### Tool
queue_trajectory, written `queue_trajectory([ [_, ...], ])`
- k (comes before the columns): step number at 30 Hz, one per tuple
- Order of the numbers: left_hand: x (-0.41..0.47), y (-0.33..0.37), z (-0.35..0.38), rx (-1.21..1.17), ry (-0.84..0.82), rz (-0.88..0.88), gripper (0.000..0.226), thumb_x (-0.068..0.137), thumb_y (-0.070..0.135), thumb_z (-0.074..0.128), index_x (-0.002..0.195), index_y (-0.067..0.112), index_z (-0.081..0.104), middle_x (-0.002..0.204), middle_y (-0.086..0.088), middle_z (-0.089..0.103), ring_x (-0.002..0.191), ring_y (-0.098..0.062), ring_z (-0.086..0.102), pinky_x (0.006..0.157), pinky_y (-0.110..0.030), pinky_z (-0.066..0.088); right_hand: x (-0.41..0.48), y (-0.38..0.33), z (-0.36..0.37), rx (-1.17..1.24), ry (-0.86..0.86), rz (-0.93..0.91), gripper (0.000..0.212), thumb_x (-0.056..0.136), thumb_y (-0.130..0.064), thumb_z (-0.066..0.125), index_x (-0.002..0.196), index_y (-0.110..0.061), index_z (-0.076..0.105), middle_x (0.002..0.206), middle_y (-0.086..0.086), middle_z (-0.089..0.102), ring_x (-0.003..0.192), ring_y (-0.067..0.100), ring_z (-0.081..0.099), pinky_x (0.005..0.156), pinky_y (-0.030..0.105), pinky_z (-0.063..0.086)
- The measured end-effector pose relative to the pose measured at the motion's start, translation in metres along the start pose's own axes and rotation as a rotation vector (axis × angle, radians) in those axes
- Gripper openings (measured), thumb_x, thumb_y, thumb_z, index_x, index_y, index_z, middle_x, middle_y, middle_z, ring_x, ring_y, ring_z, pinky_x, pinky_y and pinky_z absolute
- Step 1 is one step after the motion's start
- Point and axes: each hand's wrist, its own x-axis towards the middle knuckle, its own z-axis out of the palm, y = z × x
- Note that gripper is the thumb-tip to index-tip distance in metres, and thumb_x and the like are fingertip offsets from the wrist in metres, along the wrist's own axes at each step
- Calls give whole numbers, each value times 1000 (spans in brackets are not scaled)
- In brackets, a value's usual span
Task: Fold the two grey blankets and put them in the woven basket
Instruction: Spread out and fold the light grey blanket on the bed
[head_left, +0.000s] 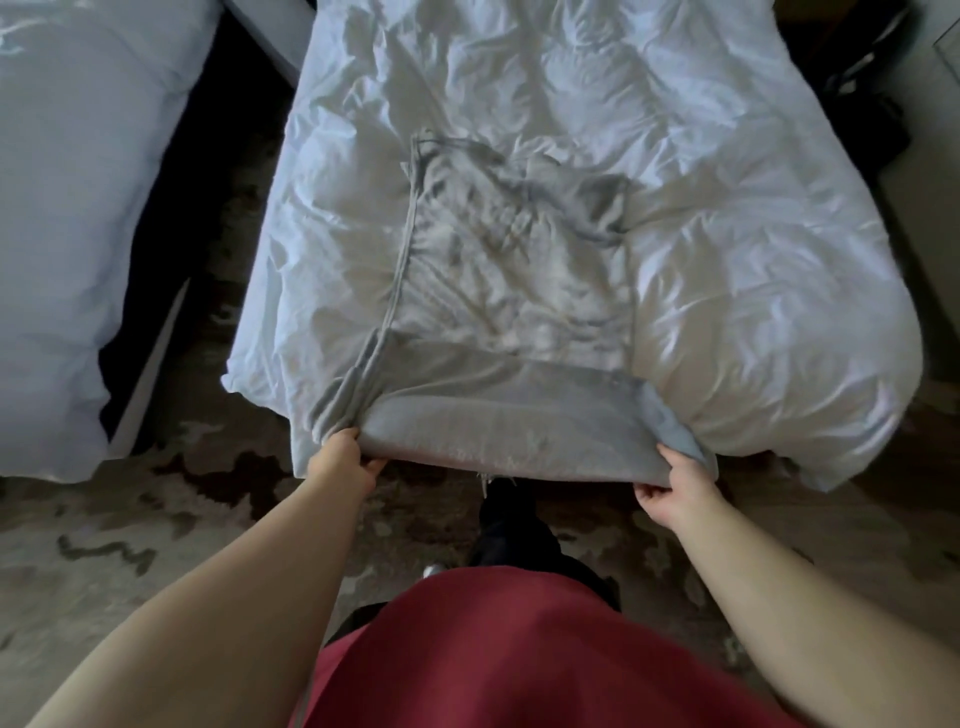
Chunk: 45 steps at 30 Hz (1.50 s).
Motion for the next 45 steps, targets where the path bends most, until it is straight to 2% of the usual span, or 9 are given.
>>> queue_trajectory([
  [5,-14,-7,-17,29,56,21,46,90,14,61,134,16,47,131,-9,53,112,-30,56,71,-39,53,-10,14,-17,-3,25,9,45,87,-23,68,127,-15,50,116,7,57,80,21,56,63,32,47],
  [12,-28,0,-18,54,2,34,46,91,17,57,134,14,45,131,-9,53,111,-31,57,76,-42,54,-21,16,-22,14,36,8,51,86,-23,69,132,-14,49,124,8,56,90,22,56,74,33,48],
  [24,-32,49,56,-50,-127,23,45,95,15,51,137,3,39,136,-16,50,121,-29,54,86,-40,50,-8,-40,46,20,-45,24,12,90,-20,61,94,-9,56,86,5,61,74,18,58,55,29,45],
  [32,-15,99,149,-70,-164,54,42,96,18,51,136,7,45,125,-9,57,119,-22,57,91,-36,48,19,-102,137,79,-81,-36,16,93,-23,56,80,-13,52,78,3,54,66,13,51,58,24,44],
  [34,-11,110,168,-73,-183,84,30,97,20,49,126,11,51,103,-4,58,101,-18,63,87,-31,50,29,-116,157,109,-125,-65,24,95,-28,52,76,-13,49,75,3,53,66,13,52,60,23,46],
  [36,-3,118,180,-5,-161,115,11,96,18,48,101,18,58,79,1,50,65,-12,55,60,-25,49,42,-125,171,95,-152,-68,29,95,-29,50,70,-16,44,67,1,56,63,12,53,55,23,46],
  [38,8,120,185,124,-115,105,18,95,16,48,101,28,60,68,1,41,46,-9,41,41,-18,39,56,-127,179,36,-137,-42,31,96,-28,49,67,-18,43,63,-1,55,61,11,52,54,23,45],
  [41,32,111,183,352,-16,150,32,90,20,61,122,17,63,72,-1,52,56,-14,47,52,-26,43,78,-120,179,-77,-85,22,29,96,-25,47,68,-18,43,70,-2,50,62,10,50,60,23,42],
  [45,65,103,187,687,95,360,51,80,31,74,126,16,61,108,-7,66,91,-25,62,80,-32,53,103,-113,174,-206,-34,32,26,96,-24,49,71,-17,46,70,-2,50,63,10,50,60,24,42],
])
